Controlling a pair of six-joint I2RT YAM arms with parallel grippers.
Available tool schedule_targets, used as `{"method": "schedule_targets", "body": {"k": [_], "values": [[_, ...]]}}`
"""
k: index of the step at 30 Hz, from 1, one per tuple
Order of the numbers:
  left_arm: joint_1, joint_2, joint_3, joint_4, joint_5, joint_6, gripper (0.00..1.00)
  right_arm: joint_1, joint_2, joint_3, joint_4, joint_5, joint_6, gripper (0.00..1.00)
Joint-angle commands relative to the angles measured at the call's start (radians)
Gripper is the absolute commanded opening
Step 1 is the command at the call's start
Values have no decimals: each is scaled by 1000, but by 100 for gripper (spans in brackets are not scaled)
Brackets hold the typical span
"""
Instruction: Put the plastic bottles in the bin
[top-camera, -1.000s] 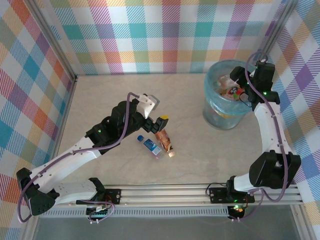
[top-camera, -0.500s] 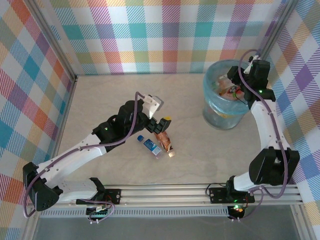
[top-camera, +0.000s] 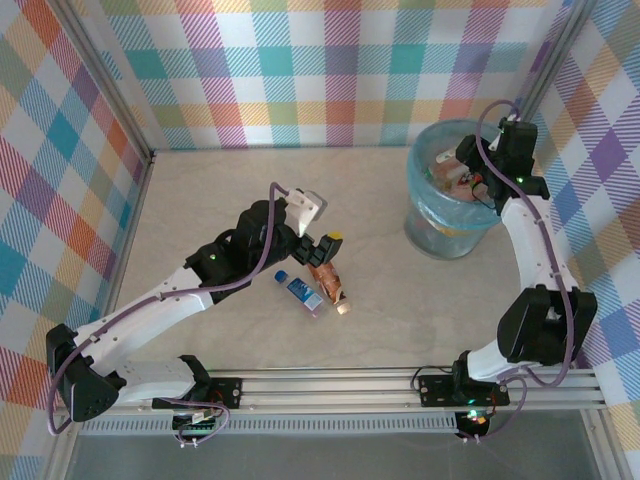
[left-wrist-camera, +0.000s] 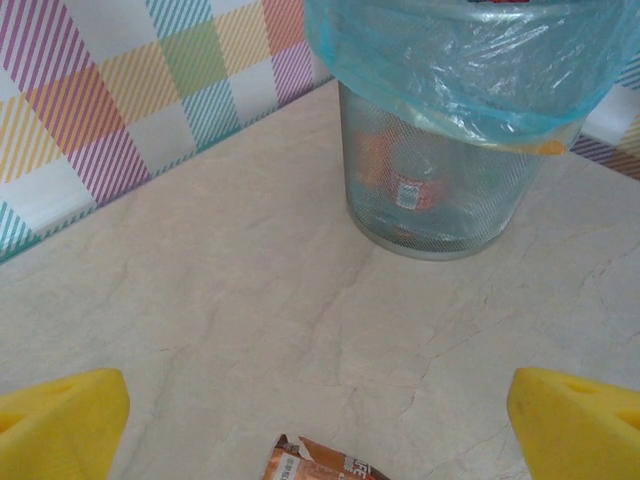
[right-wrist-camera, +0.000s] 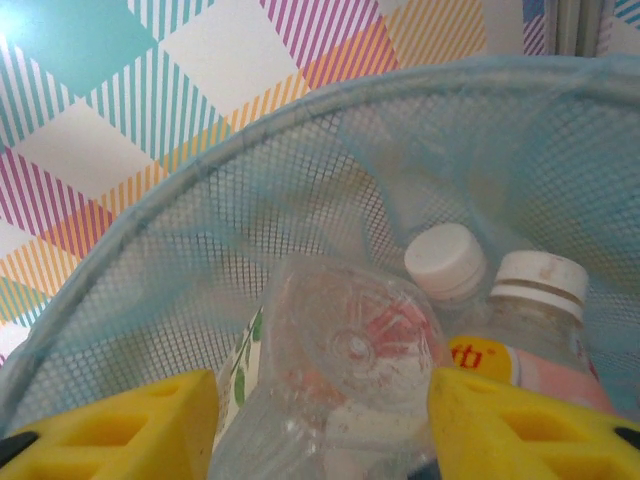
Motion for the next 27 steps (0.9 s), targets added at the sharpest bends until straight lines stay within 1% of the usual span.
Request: {"method": "schedule_targets", "body": {"k": [1,2,4,6,8,10,12,16,18,20,23,27], "values": [[-13,7,47,-21,-68,-45,97,4,-100,40,-40,15,-25,68],[-13,13,61,-61,-103,-65,97,5,-122,49,-51,20,-32,70],[-11,32,101,-154,-185,-116,97,9,-160,53,-69,24,-43,71],[-10,53,142,-264,-266,-203,97,15,-203,48,-81,22,-50,71],[0,73,170,-392,-328,-348,97,32,-253,34,-96,8,-46,71],[16,94,182,-512,-336,-500,97,69,-305,8,-101,-10,-41,70],[26,104,165,-579,-284,-615,98,129,-356,-24,-100,-6,-47,69],[25,88,58,-577,-136,-783,98,278,-429,-98,-99,26,-57,69],[26,88,13,-580,-119,-876,98,331,-451,-138,-93,29,-42,69],[25,100,-25,-579,-100,-941,98,376,-465,-181,-79,27,-27,69],[24,129,-68,-538,-49,-1003,98,413,-466,-237,-46,18,-9,69],[24,167,-114,-463,5,-1053,98,428,-446,-268,-28,-24,19,69]]}}
